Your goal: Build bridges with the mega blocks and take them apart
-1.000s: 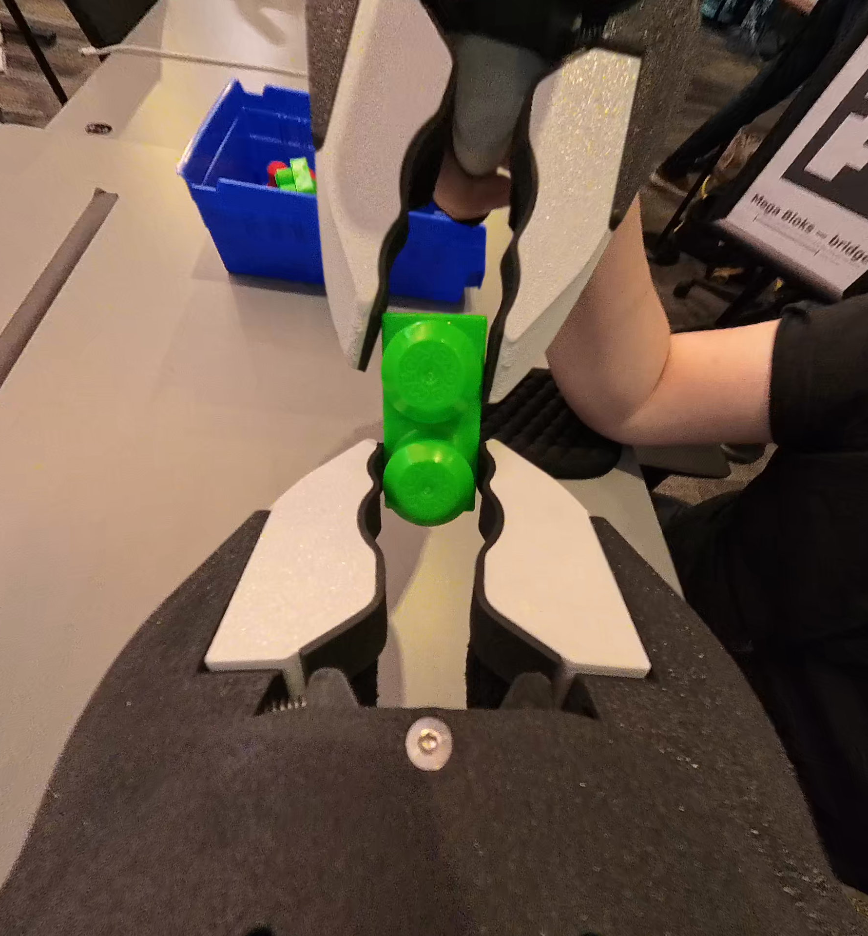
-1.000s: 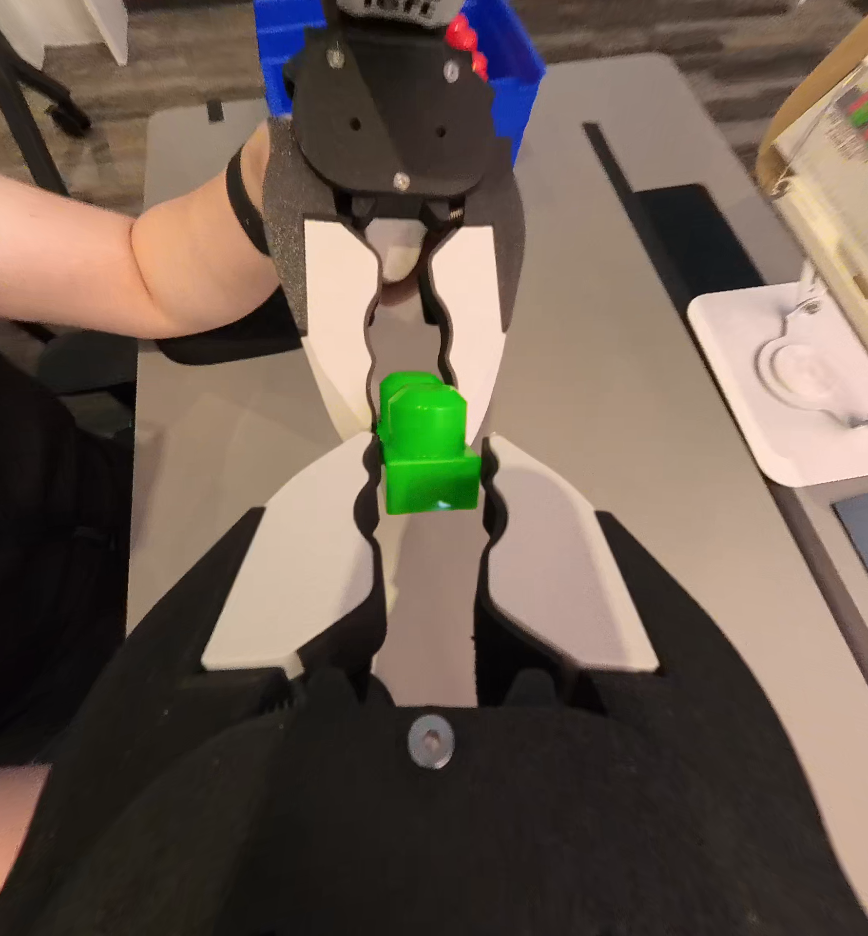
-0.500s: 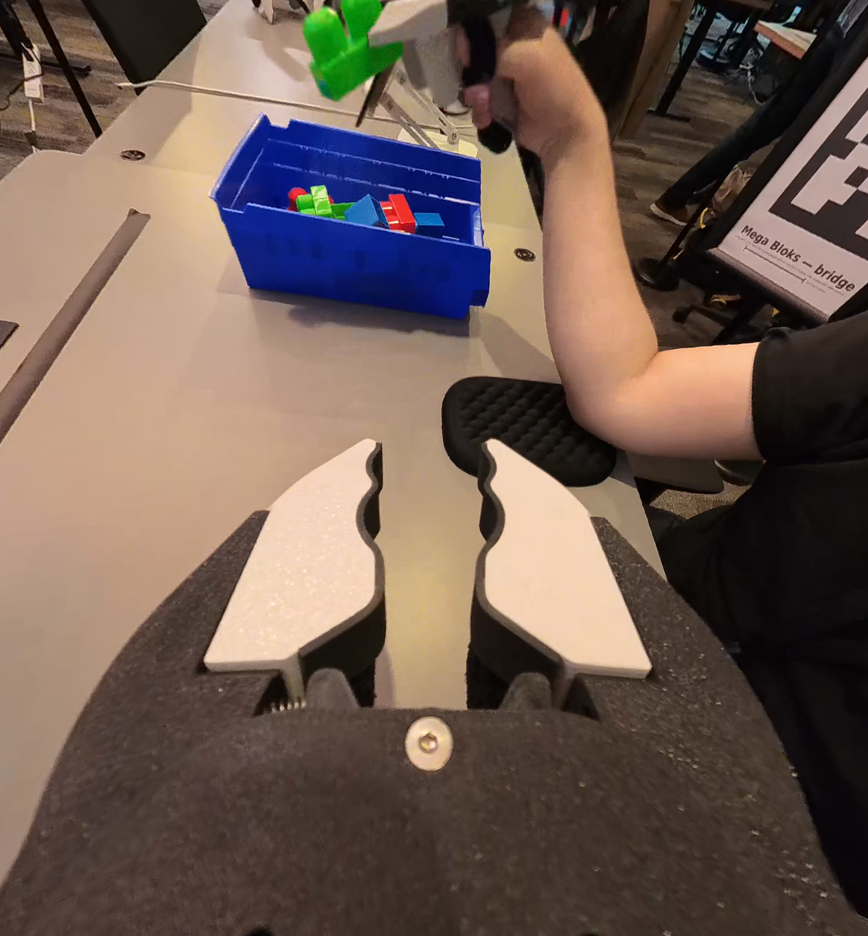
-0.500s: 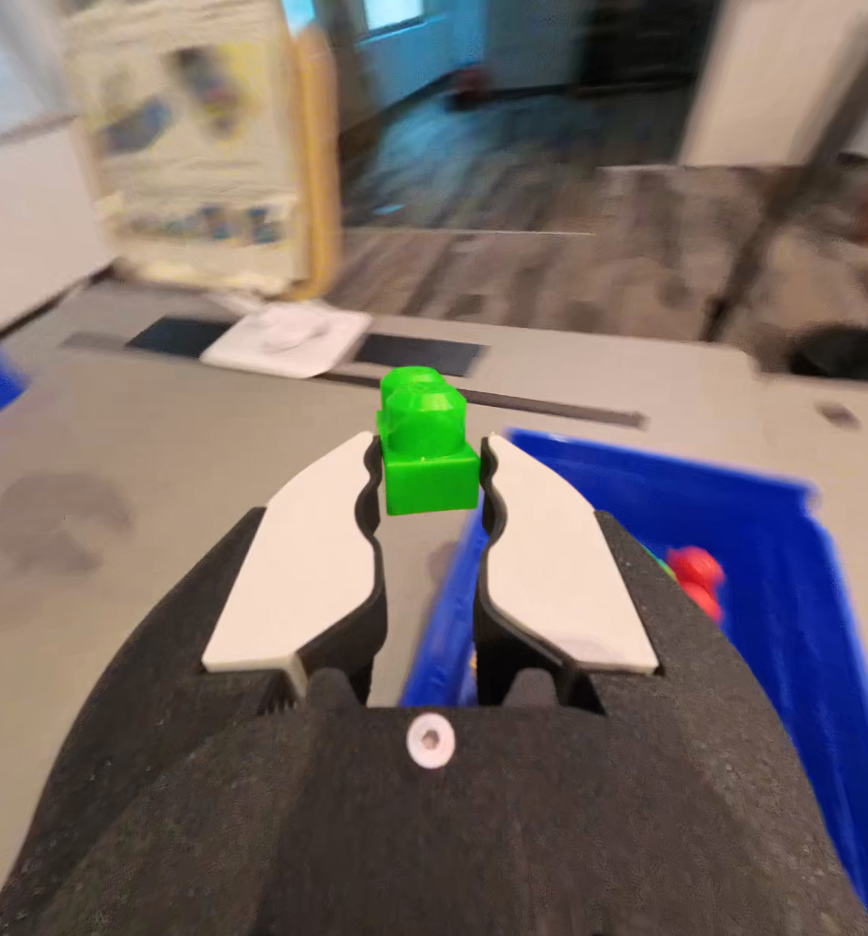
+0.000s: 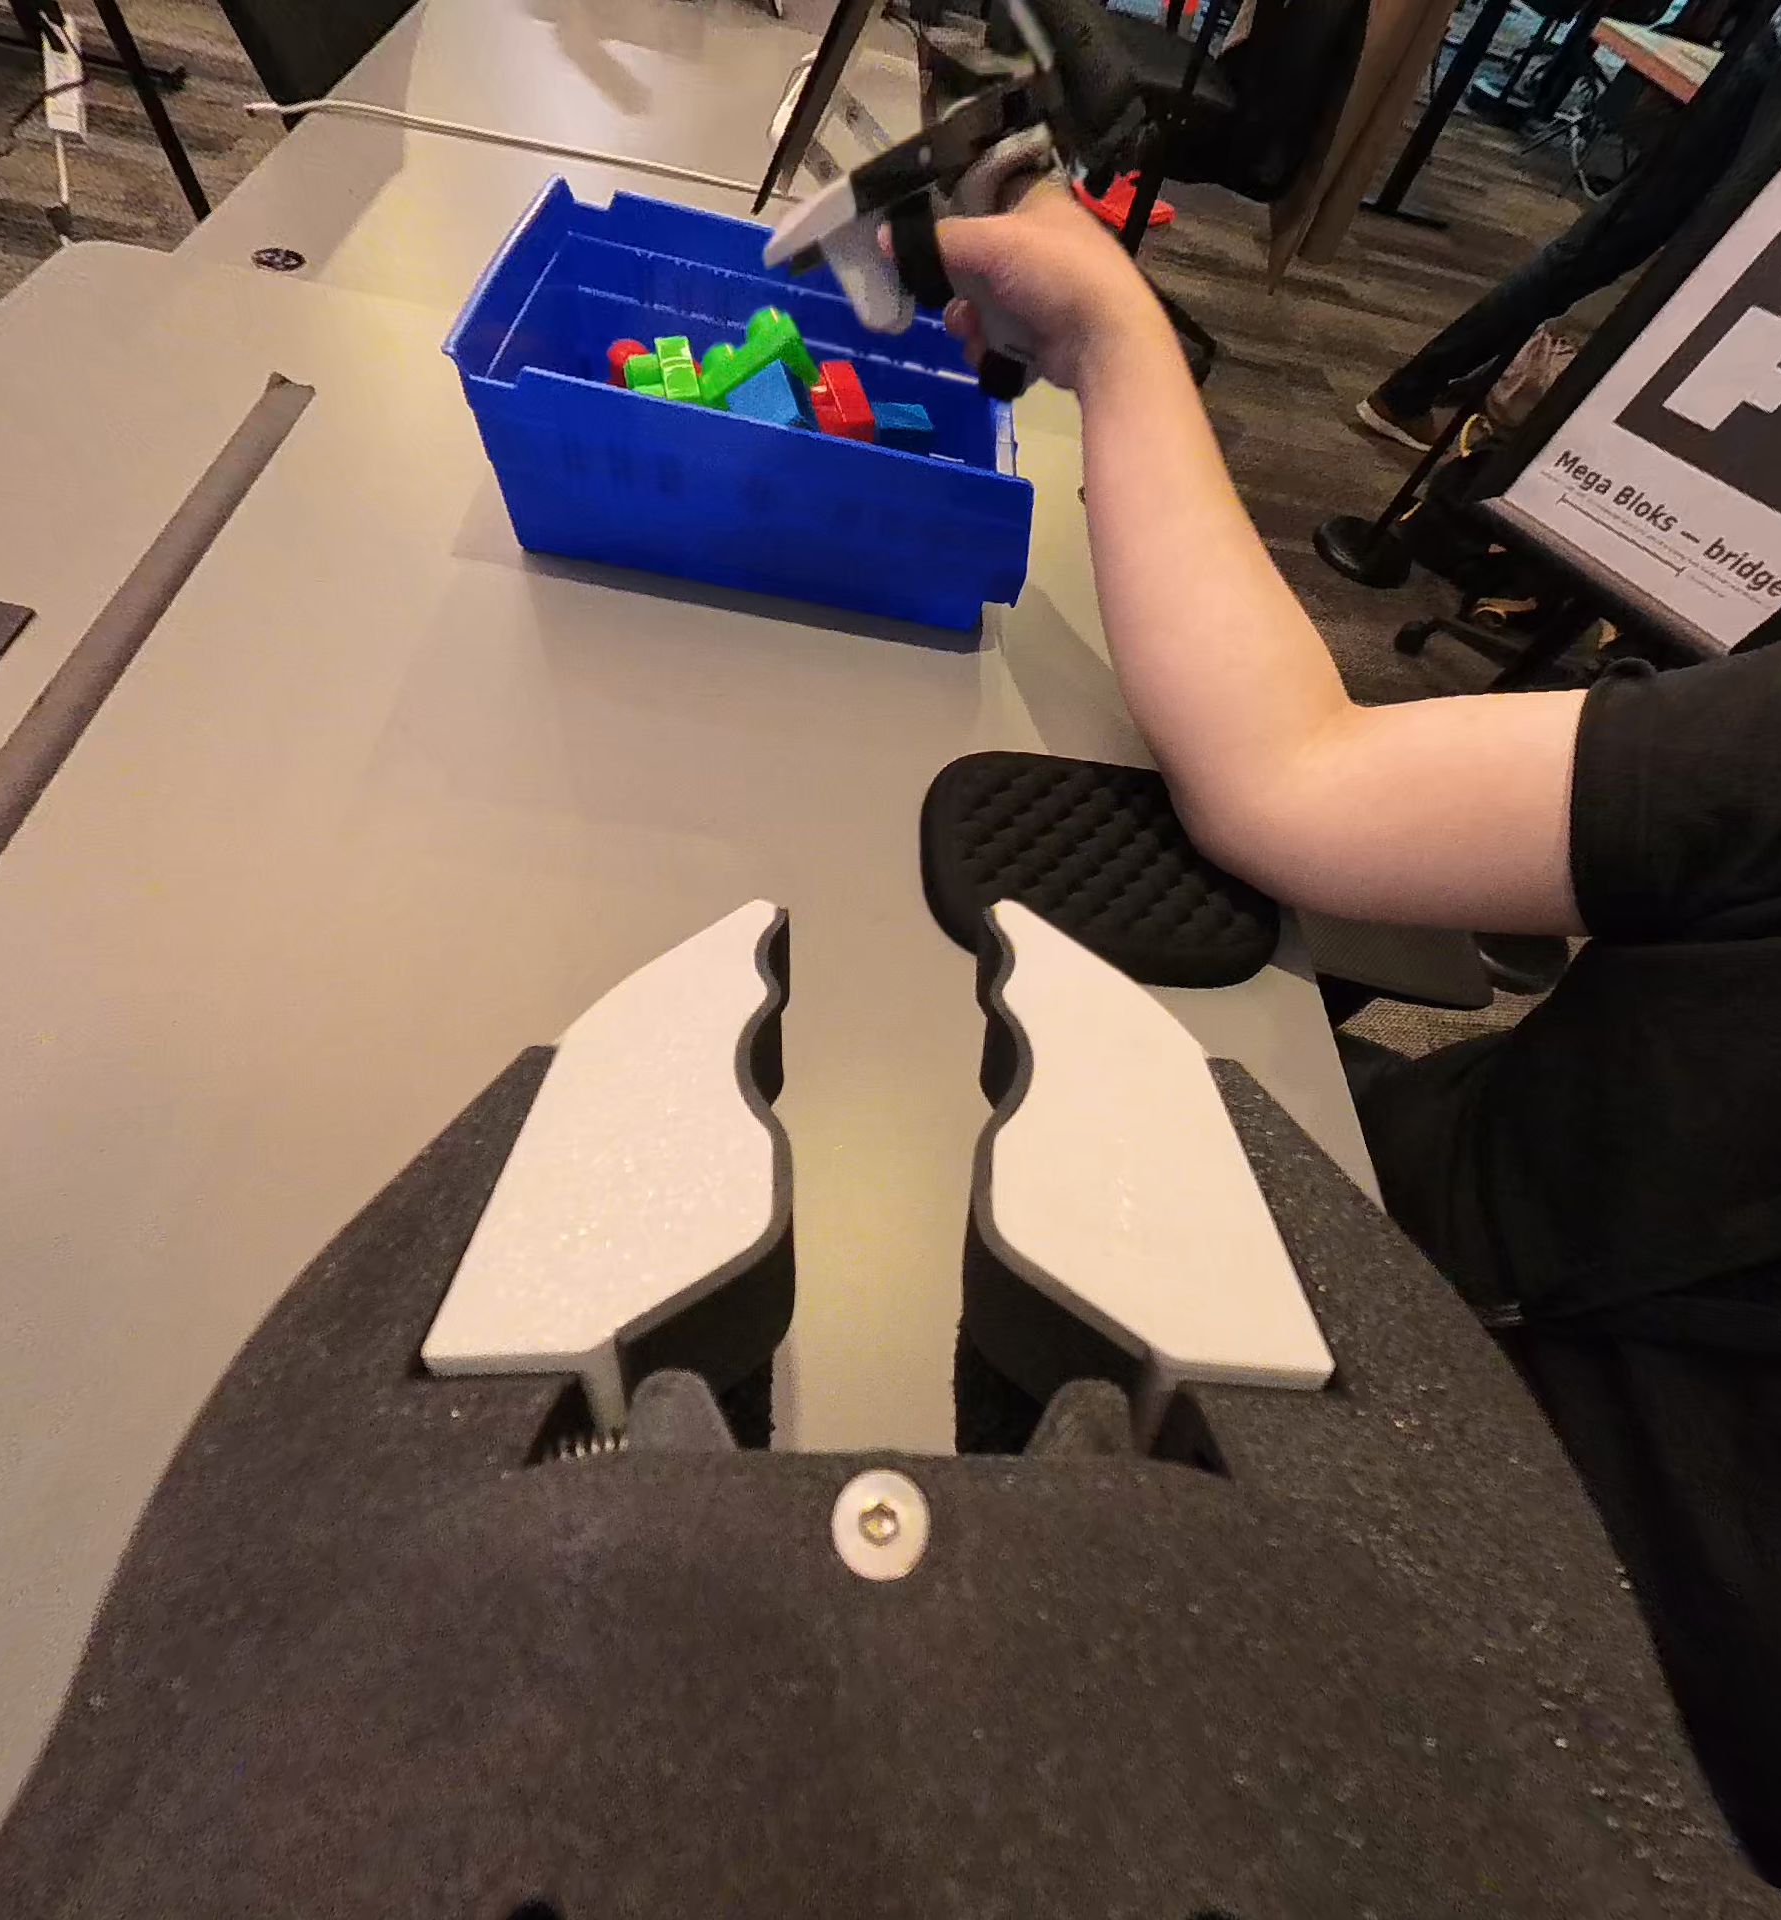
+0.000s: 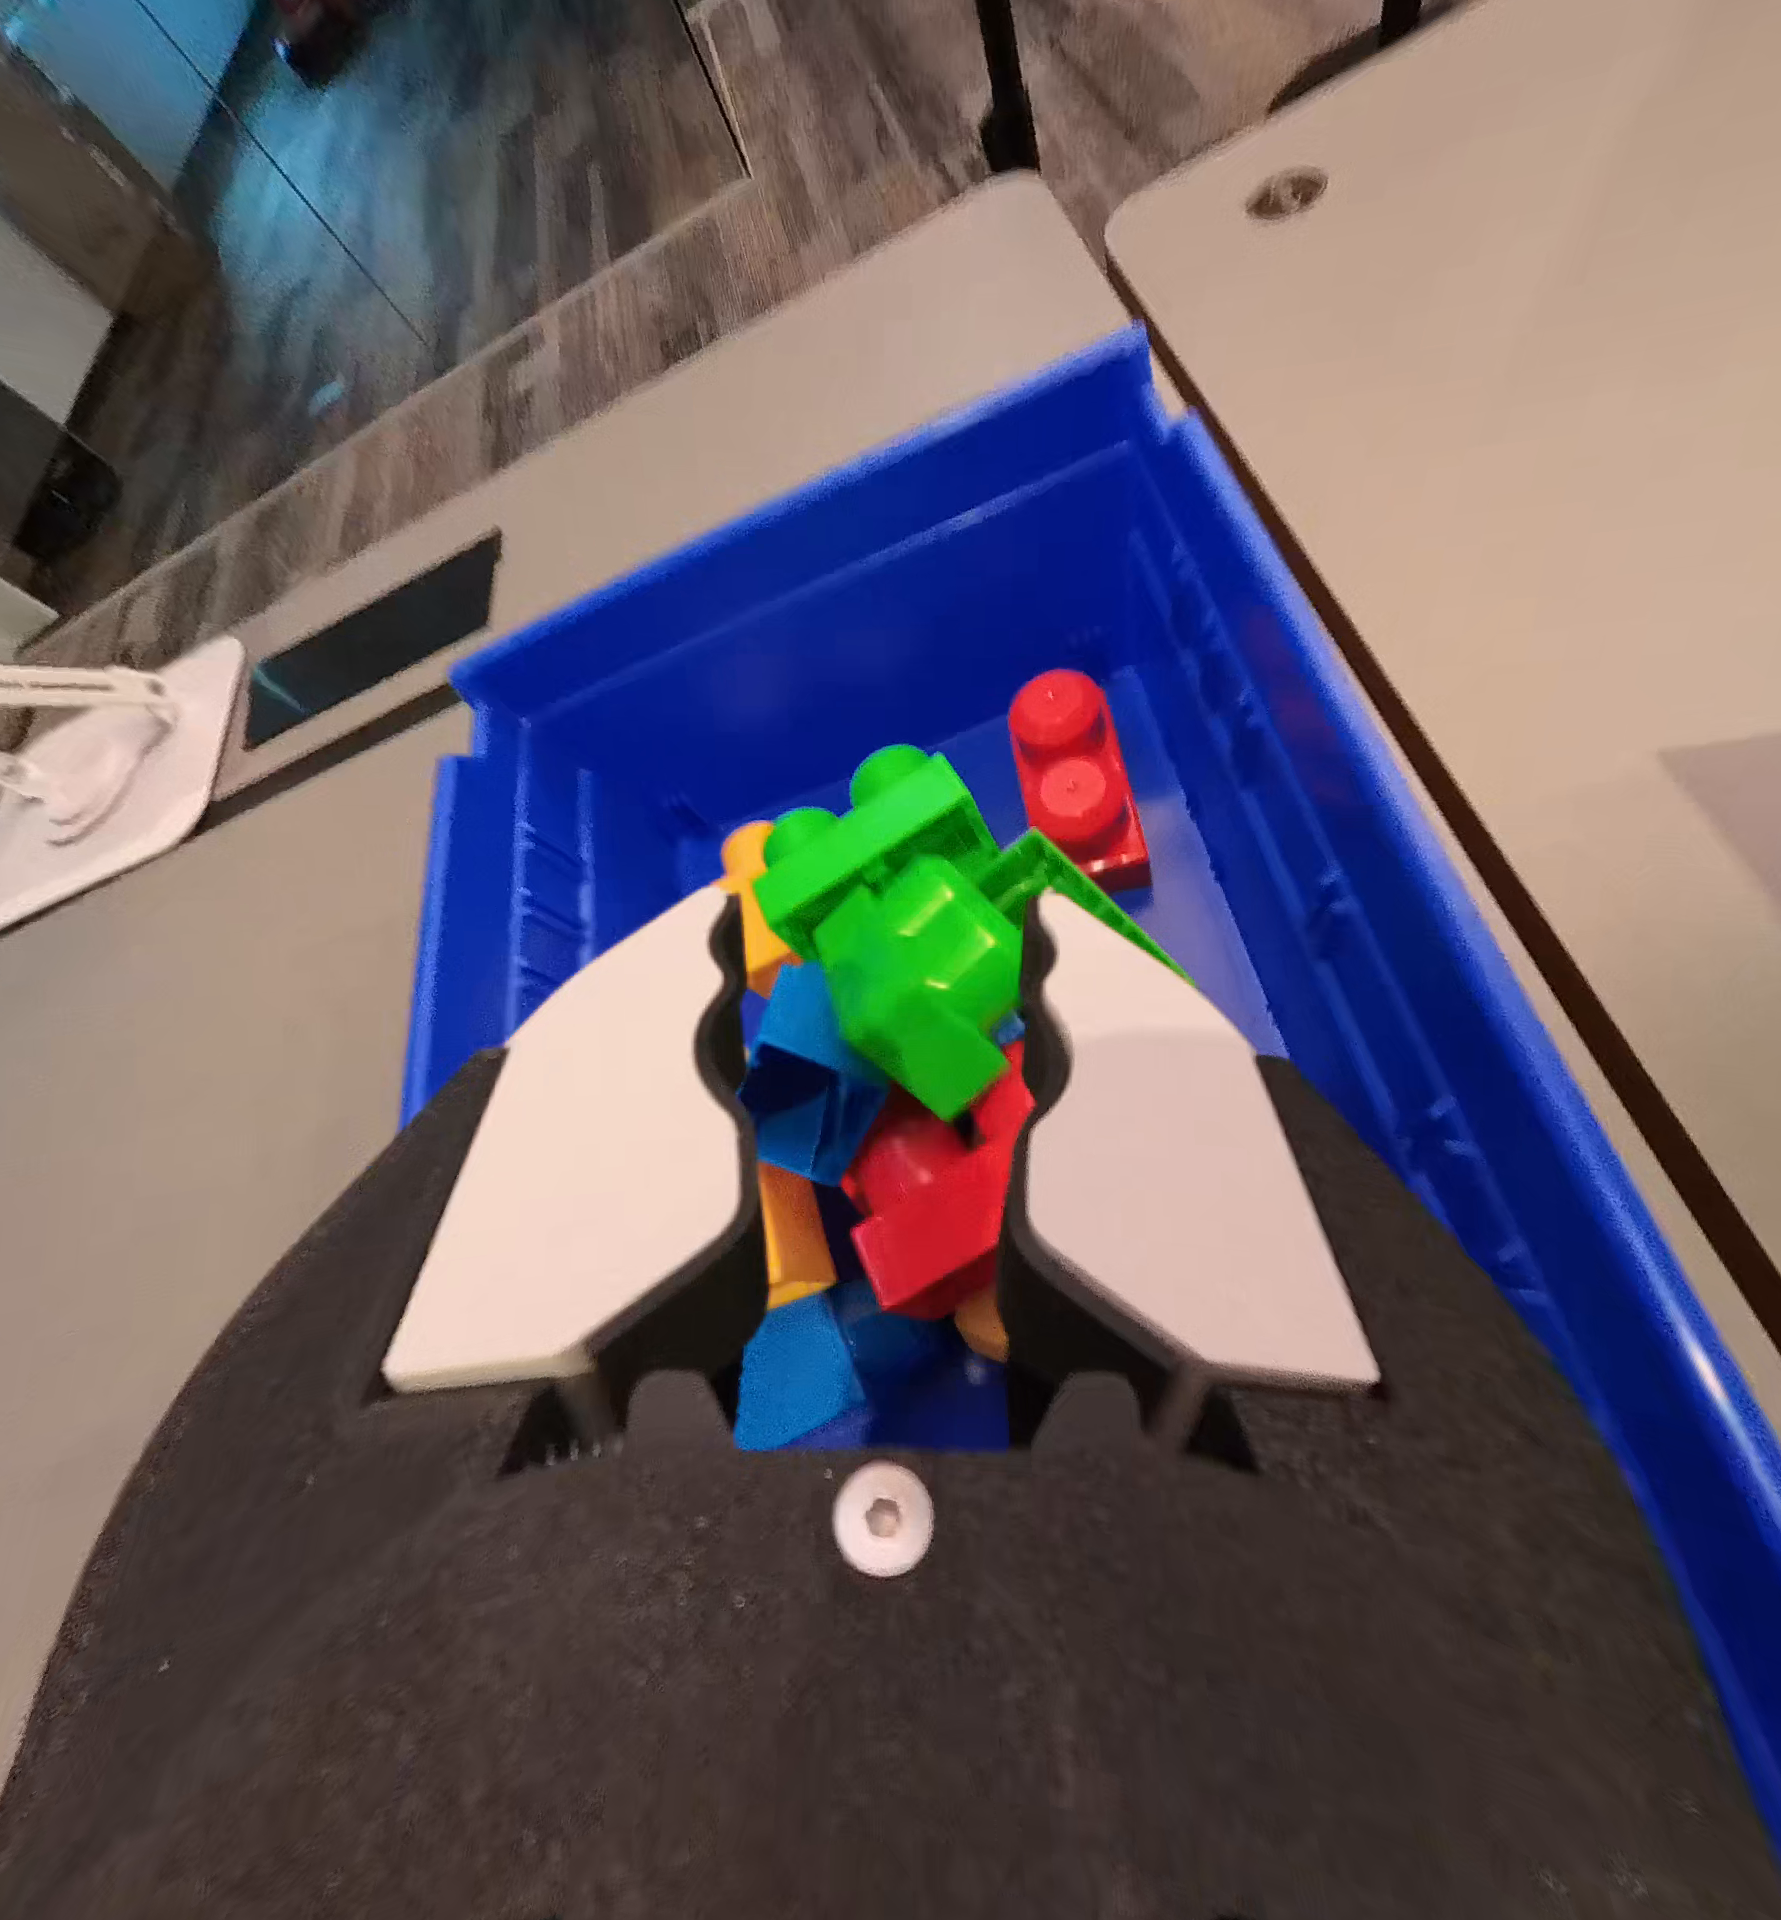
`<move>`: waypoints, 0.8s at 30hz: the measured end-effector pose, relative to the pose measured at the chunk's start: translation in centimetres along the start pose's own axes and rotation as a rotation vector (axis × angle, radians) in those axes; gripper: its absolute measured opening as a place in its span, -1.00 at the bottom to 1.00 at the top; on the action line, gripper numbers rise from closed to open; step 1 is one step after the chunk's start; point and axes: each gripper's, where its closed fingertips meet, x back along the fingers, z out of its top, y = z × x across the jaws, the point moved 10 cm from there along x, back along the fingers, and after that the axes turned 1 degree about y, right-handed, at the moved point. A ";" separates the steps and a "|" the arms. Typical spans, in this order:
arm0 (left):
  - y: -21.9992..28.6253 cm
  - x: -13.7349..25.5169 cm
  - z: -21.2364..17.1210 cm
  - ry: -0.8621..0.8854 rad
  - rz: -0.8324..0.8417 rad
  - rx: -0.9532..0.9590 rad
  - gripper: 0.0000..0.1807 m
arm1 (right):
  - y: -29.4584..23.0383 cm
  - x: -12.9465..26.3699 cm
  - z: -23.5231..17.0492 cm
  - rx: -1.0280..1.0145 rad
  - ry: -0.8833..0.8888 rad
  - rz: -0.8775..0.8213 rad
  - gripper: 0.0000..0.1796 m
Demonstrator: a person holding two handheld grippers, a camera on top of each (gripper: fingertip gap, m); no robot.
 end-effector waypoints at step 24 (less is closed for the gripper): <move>-1.3 33.3 -17.0 -0.733 1.145 0.150 -0.65 | -15.4 3.0 4.9 0.495 0.270 0.356 -0.48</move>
